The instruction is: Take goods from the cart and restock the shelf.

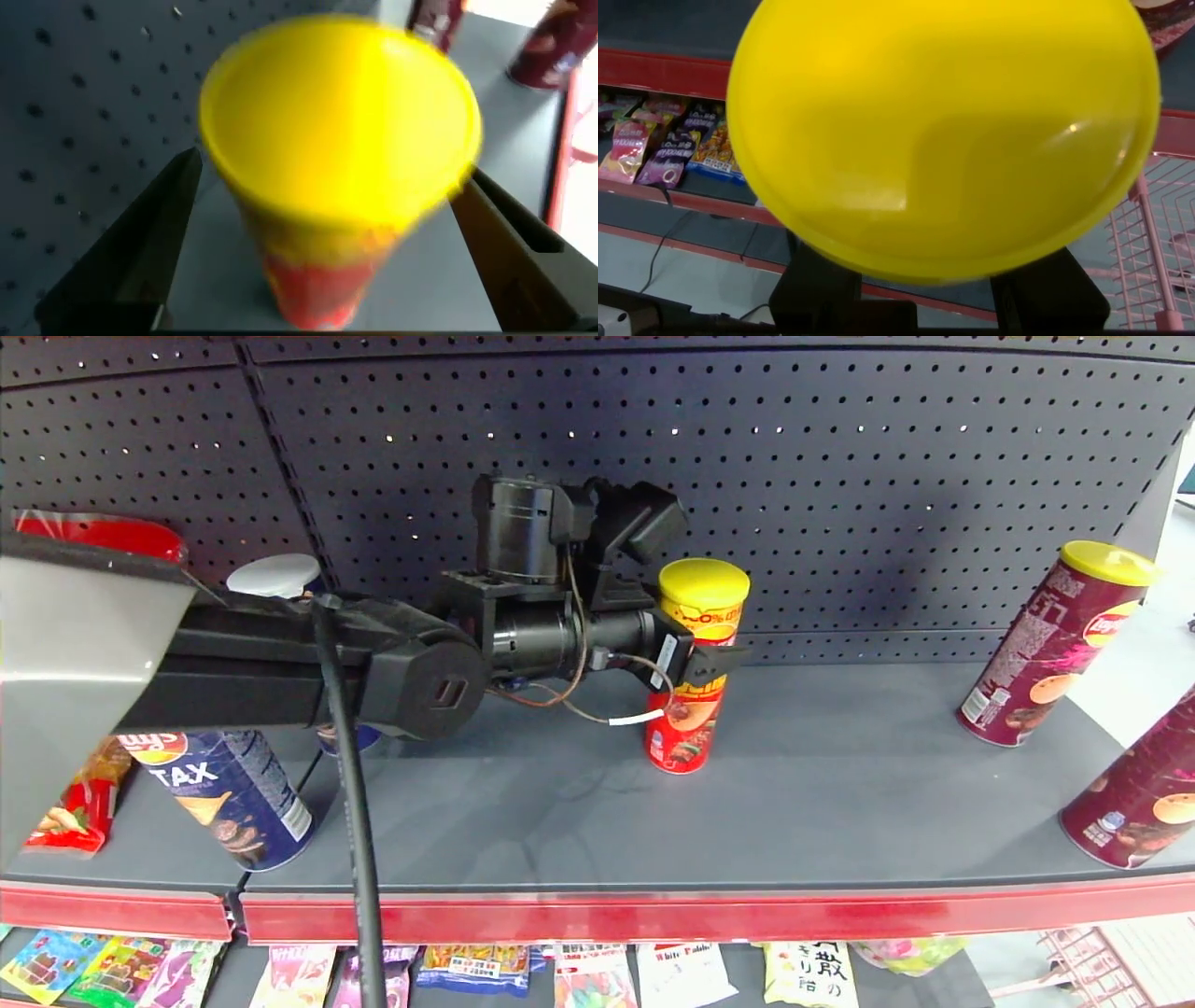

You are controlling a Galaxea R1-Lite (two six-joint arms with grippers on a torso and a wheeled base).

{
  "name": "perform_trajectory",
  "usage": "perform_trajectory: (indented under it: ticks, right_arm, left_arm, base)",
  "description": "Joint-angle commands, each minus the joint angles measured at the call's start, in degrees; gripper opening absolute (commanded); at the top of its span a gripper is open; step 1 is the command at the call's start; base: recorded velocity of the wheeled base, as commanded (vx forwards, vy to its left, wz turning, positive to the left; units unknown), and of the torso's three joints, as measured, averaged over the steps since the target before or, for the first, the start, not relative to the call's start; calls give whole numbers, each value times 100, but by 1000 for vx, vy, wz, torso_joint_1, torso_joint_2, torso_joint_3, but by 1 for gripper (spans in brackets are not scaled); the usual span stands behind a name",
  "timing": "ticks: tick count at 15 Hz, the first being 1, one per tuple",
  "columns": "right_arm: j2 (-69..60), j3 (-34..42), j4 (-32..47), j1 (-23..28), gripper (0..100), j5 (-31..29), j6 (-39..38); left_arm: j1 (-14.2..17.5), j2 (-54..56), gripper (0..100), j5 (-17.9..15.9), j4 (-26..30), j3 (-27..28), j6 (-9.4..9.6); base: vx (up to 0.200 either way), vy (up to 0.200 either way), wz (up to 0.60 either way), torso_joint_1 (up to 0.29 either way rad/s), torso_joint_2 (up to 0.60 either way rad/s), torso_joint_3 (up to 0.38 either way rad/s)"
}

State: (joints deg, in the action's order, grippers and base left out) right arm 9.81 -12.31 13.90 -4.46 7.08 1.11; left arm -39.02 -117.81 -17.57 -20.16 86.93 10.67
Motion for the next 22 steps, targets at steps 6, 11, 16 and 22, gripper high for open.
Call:
perform_trajectory:
  ticks: [6, 11, 16, 22]
  right_arm:
    - [3, -8, -1, -2, 0, -5, 3]
    - [3, 1, -1, -2, 0, -5, -5]
    - [3, 10, -1, 7, 0, -5, -5]
    - [3, -17, -1, -2, 0, 12, -5]
  left_arm:
    - [-79, -348, 100, 122, 4, 342, -3]
    - [-88, -383, 0, 113, 12, 421, 6]
    - [-106, -348, 0, -36, 4, 342, 6]
    - [-97, 232, 0, -1372, -32, 43, -214]
  base:
    - [0, 0, 0, 0, 0, 0]
    - [0, 0, 0, 0, 0, 0]
    - [0, 0, 0, 0, 0, 0]
    - [0, 0, 0, 0, 0, 0]
